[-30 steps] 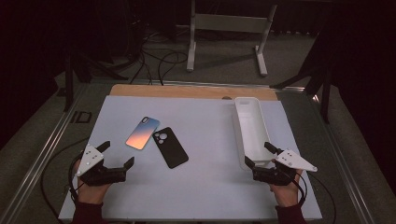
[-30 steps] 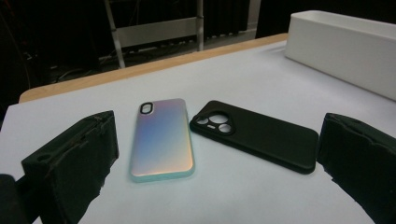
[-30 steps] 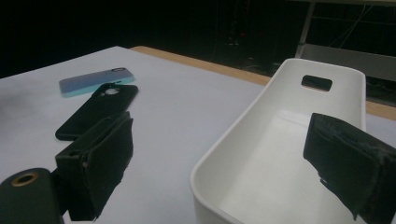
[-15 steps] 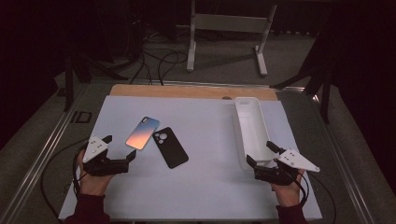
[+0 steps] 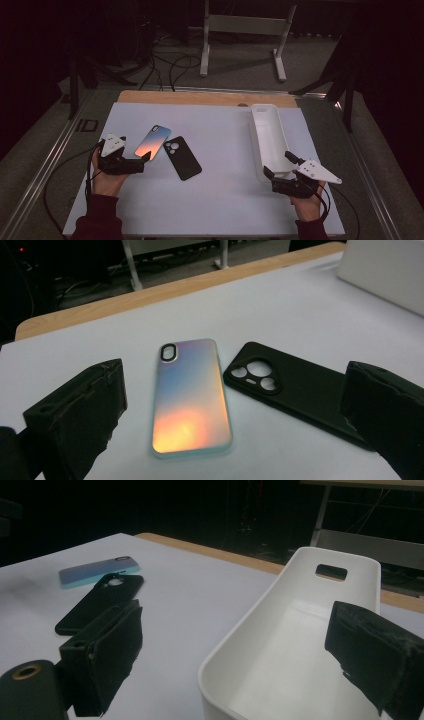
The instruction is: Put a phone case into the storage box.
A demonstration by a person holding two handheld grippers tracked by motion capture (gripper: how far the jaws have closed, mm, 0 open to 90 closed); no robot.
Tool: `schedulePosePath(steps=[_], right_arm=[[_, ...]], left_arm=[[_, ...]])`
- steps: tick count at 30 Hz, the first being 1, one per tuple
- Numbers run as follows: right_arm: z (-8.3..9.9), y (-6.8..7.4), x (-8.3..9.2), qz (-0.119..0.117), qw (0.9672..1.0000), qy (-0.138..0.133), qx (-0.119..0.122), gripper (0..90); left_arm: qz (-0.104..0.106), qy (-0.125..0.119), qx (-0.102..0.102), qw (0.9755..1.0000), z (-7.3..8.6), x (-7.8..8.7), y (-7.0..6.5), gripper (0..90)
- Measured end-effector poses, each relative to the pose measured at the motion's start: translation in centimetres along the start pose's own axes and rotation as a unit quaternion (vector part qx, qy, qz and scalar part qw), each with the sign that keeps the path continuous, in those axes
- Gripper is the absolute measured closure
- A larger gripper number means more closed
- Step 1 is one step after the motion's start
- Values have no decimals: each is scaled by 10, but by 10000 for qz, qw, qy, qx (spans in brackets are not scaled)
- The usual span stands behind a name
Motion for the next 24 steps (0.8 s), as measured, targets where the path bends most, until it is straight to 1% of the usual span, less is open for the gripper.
schedulePosePath(steps=[5, 7, 9, 12, 15, 16, 18, 21, 24], right_arm=[[0, 0, 0, 1, 10000, -8, -3, 80], [-1, 0, 0, -1, 10000, -10, -6, 80], [-1, 0, 0, -1, 10000, -3, -4, 80], [-1, 1, -1, -6, 10000, -17, 17, 80], [-1, 2, -1, -13, 10000, -12, 16, 80], [-1, 2, -1, -13, 10000, -12, 16, 80], [-2, 2, 0, -12, 10000, -26, 14, 80], [-2, 1, 0, -7, 10000, -43, -22, 80], [-1, 1, -2, -18, 10000, -13, -34, 80]], left_arm=[[6, 207, -55, 9998, -1, -9, 3, 0], [-4, 273, -39, 9996, -1, -13, 4, 0], [-16, 295, -16, 9996, -1, -15, 5, 0], [-22, 386, 5, 9993, -1, -22, 9, 0], [-22, 386, 5, 9993, -1, -22, 9, 0], [-35, 498, -36, 9987, -1, -28, 10, 0], [-69, 564, -89, 9983, -1, -32, 11, 0], [-99, 577, -72, 9983, 0, -36, 14, 0], [-115, 651, -76, 9978, 0, -40, 17, 0]])
Point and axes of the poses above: each handheld gripper's, and its own axes: x roughly backward along the jaws, z roughly out of its underside, y roughly to its left, the point moved 4 cm from there along -x, roughly forward along the jaws, and after that the axes turned 7 degrees about -x, right-handed, at the moved point
